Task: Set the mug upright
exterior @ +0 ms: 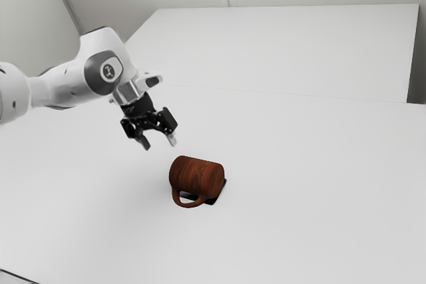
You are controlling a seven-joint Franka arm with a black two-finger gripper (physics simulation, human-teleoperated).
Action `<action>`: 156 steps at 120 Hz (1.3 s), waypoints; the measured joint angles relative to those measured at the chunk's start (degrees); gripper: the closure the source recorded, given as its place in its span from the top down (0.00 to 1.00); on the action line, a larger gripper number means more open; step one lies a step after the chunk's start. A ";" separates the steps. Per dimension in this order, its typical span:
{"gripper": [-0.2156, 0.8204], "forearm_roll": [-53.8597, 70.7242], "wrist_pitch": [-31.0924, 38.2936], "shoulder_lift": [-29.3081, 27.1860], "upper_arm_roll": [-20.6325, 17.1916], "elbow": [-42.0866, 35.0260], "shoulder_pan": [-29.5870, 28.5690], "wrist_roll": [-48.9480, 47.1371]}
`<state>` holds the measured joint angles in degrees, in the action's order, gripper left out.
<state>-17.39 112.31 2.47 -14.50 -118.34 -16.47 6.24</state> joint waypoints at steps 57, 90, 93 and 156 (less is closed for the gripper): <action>0.79 -12.75 2.88 6.00 -0.02 -1.18 -5.23 22.01; 0.79 -22.46 -1.43 9.76 -0.02 -1.03 -7.87 29.55; 0.79 -22.80 -1.72 10.00 -0.04 -1.00 -7.93 30.08; 0.77 -35.30 -3.85 15.47 -0.09 -1.72 -8.44 42.39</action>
<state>-52.69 108.46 17.93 -14.59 -120.06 -24.90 48.63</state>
